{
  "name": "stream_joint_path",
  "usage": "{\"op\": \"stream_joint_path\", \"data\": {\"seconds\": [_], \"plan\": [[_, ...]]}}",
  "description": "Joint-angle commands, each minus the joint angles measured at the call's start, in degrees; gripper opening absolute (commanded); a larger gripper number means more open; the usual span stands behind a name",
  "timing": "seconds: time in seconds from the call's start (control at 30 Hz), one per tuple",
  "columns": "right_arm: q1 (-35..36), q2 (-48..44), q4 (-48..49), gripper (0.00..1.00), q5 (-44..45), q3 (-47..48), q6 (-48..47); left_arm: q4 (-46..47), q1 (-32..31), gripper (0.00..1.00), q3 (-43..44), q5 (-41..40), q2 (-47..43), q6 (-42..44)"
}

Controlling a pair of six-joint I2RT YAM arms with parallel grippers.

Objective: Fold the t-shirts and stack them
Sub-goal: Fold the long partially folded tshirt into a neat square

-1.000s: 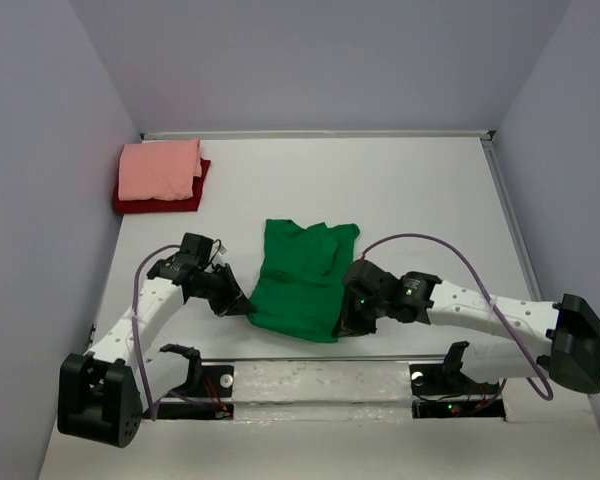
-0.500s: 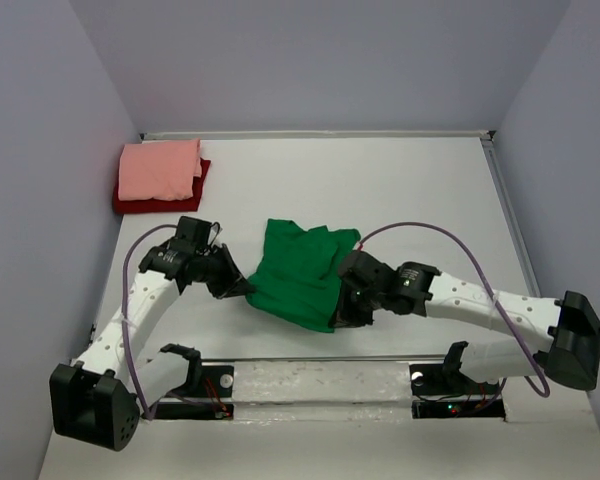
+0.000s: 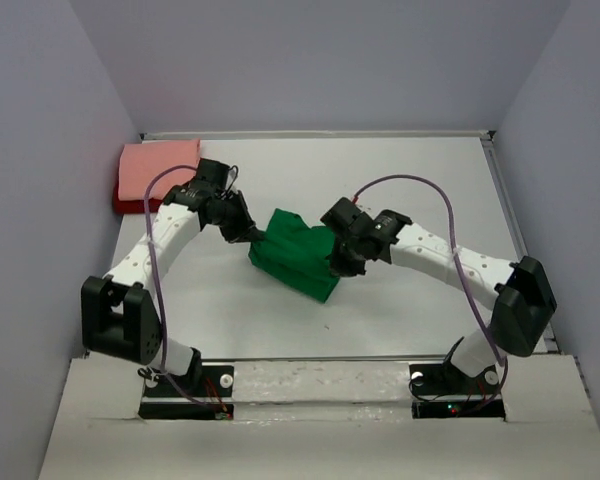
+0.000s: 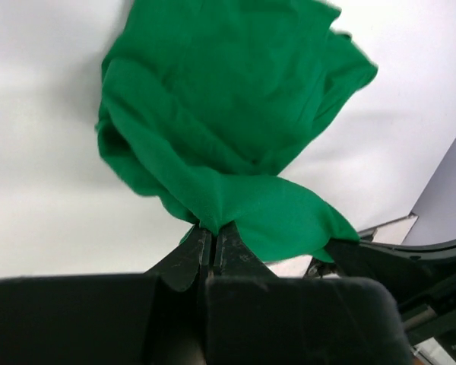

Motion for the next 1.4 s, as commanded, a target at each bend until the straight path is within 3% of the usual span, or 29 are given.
{"op": "stream_joint_path", "data": {"seconds": [0.0, 0.2, 0.53, 0.63, 0.87, 1.37], "plan": [[-7.8, 2.5, -1.6, 0.0, 3.6, 4.4, -7.0, 3.1, -0.4, 0.0, 10.7, -1.2, 9.8, 5.6], [-17.6, 7.2, -0.7, 0.0, 1.9, 7.9, -14.9, 3.3, -0.7, 0.0, 20.5, -1.4, 20.2, 7.7], [-23.3, 20.3, 7.6, 0.0, -2.4, 11.6, -24.0, 2.4, -2.1, 0.0, 38.4, 2.4, 43.1, 11.9], [-24.7, 24.8, 8.2, 0.0, -4.6, 15.4, -26.6, 2.7, -2.1, 0.0, 40.1, 2.4, 45.7, 11.7], [-27.7, 32.0, 7.1, 0.0, -3.1, 24.1, -29.5, 2.9, -2.2, 0.0, 41.7, 2.7, 47.8, 12.4], [-28.3, 36.3, 1.7, 0.0, -3.7, 38.1, -33.3, 8.2, -1.9, 0.0, 30.2, 0.5, 40.8, 10.6]]}}
